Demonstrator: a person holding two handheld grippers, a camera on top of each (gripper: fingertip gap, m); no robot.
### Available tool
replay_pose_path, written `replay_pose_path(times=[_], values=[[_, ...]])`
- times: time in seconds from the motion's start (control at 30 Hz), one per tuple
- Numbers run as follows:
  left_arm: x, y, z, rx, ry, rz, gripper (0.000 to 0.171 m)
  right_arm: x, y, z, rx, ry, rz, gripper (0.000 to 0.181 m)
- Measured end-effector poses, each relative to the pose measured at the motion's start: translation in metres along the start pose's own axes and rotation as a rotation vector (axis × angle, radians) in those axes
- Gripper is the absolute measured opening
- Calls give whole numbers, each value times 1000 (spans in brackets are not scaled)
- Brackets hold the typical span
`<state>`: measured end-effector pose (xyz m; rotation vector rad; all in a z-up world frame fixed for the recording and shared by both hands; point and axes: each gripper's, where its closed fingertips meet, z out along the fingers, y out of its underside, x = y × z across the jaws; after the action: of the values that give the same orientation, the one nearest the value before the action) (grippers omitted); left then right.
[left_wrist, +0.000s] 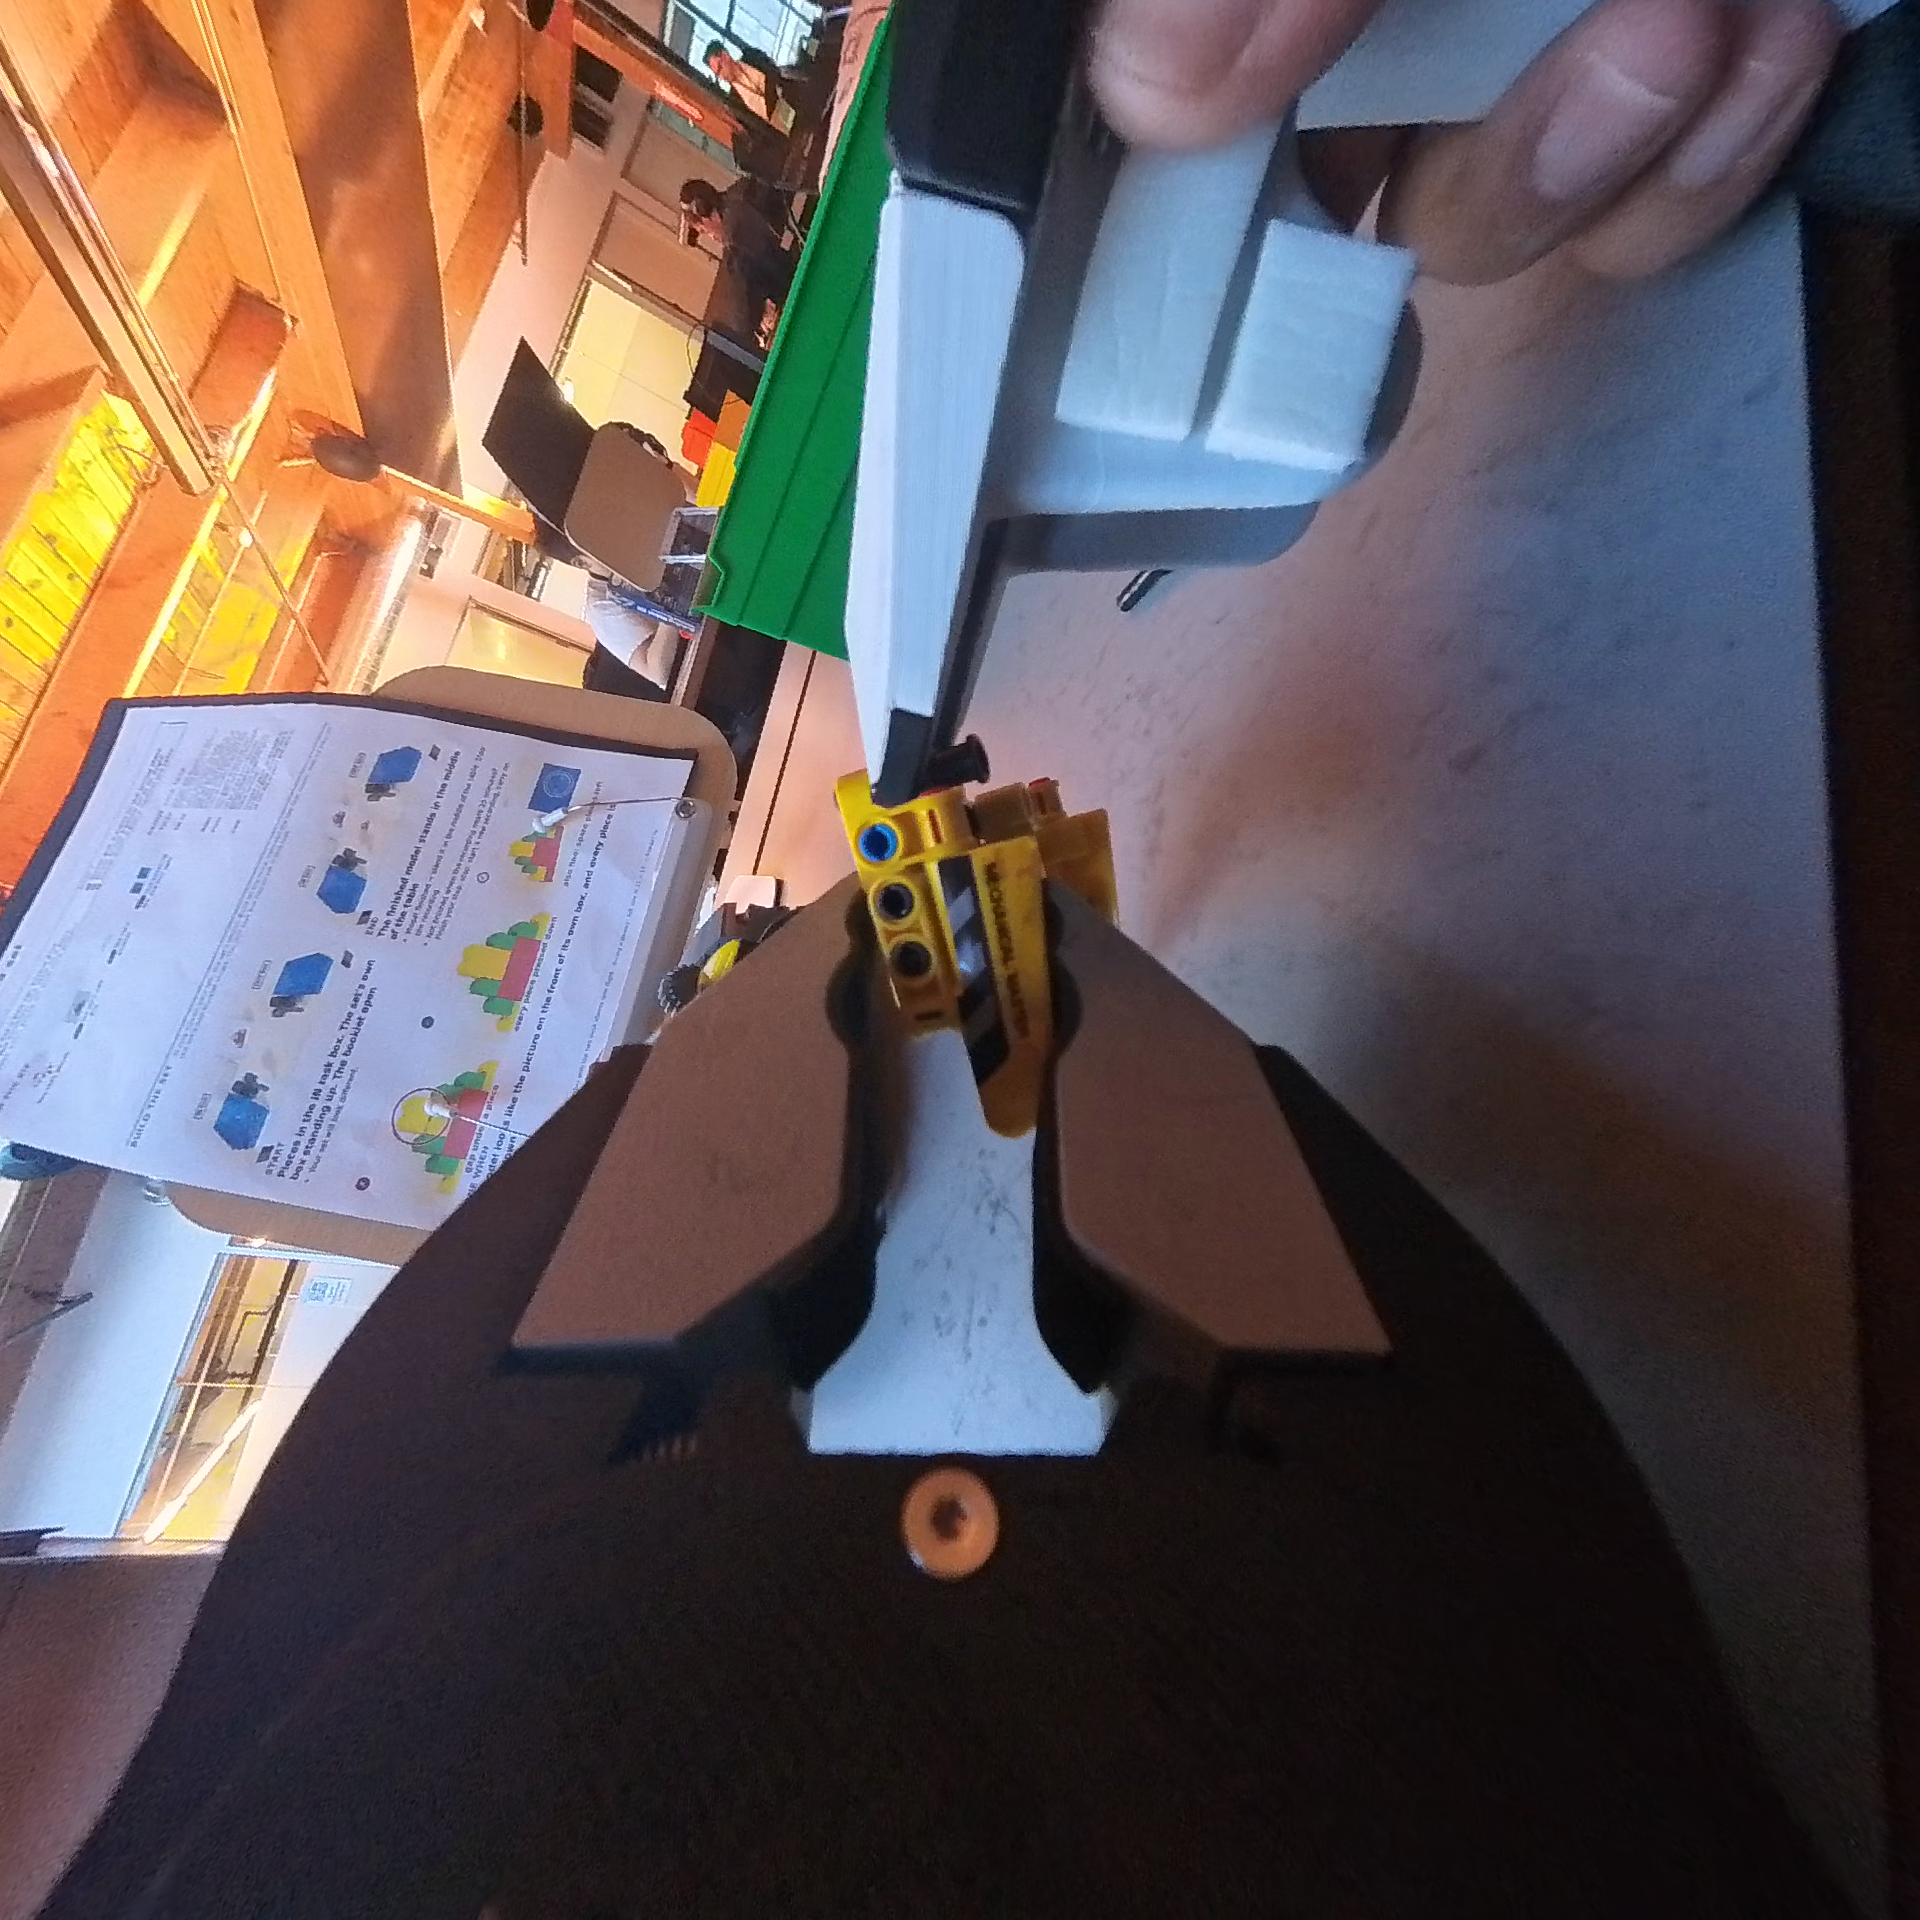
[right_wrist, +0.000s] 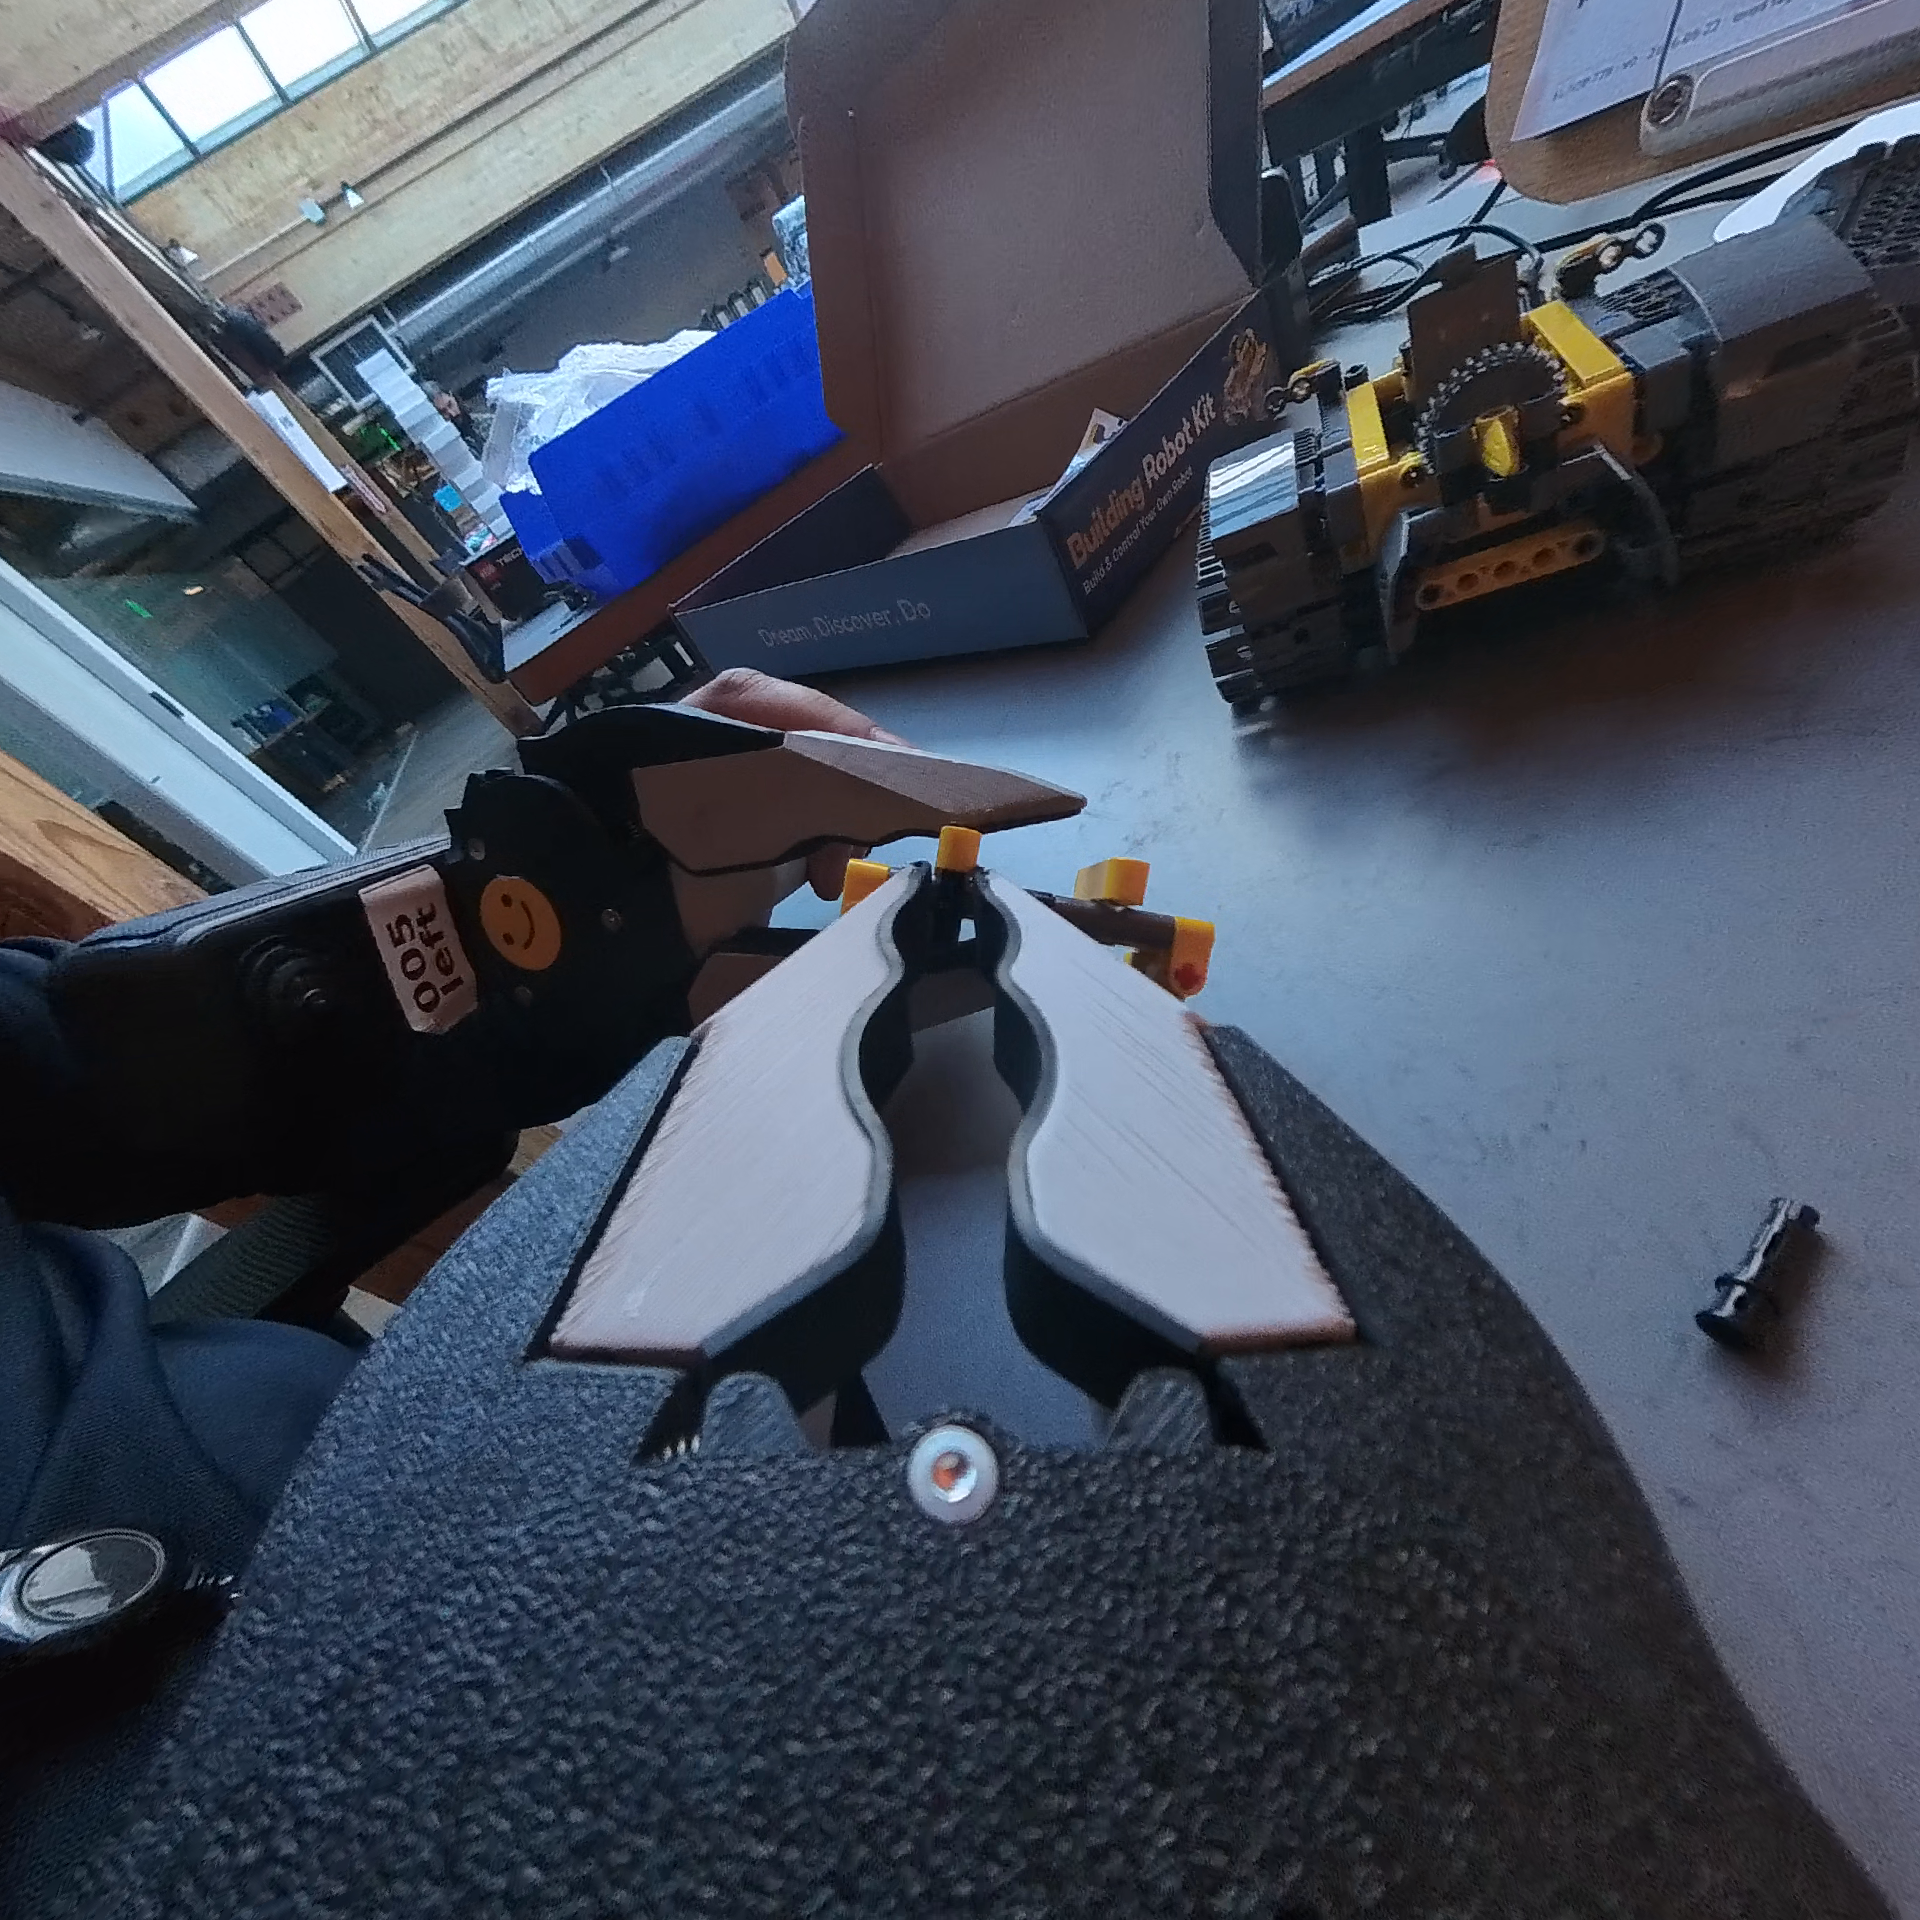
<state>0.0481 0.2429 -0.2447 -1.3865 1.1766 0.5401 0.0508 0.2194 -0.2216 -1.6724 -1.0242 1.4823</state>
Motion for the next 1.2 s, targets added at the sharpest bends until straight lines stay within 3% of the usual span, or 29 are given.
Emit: replay_pose_path(times=[0.1, 0.2, 0.4, 0.67, 0.73, 0.87, 0.9, 0.97, 1.03, 1.1, 1.2], values=[[4, 0, 0, 10, 22, -5, 26, 0, 5, 1, -36, -1, 1, 3], [14, 6, 1, -23, 70, 20, 26, 2, 19, 4, -163, 17, -78, 2], [23, 7, -1, -40, 86, 86, 25, 3, 32, -1, -377, -99, -78, 2], [27, 7, -1, -46, 64, 180, 27, 11, 43, -3, -675, -51, -313, 0], [28, 13, 1, -90, 34, 270, 27, 17, 48, 1, -717, -24, -343, 0], [23, 19, 1, -106, 32, 222, 27, 20, 44, 8, -702, -19, -361, 0], [16, 16, 0, -94, 0, 195, 24, 23, 54, 6, -754, -9, -373, 0], [14, 13, 0, -59, 74, -12, 25, 12, 67, 13, -736, -45, -393, 0], [9, 21, 2, -68, 63, -13, 25, 17, 64, 14, -727, 20, -509, 0], [9, 21, 0, -63, 64, -27, 25, 23, 44, 13, -581, 82, -600, 0], [10, 15, -1, -22, 74, -42, 25, 26, 34, -1, -471, 74, -496, 3]])
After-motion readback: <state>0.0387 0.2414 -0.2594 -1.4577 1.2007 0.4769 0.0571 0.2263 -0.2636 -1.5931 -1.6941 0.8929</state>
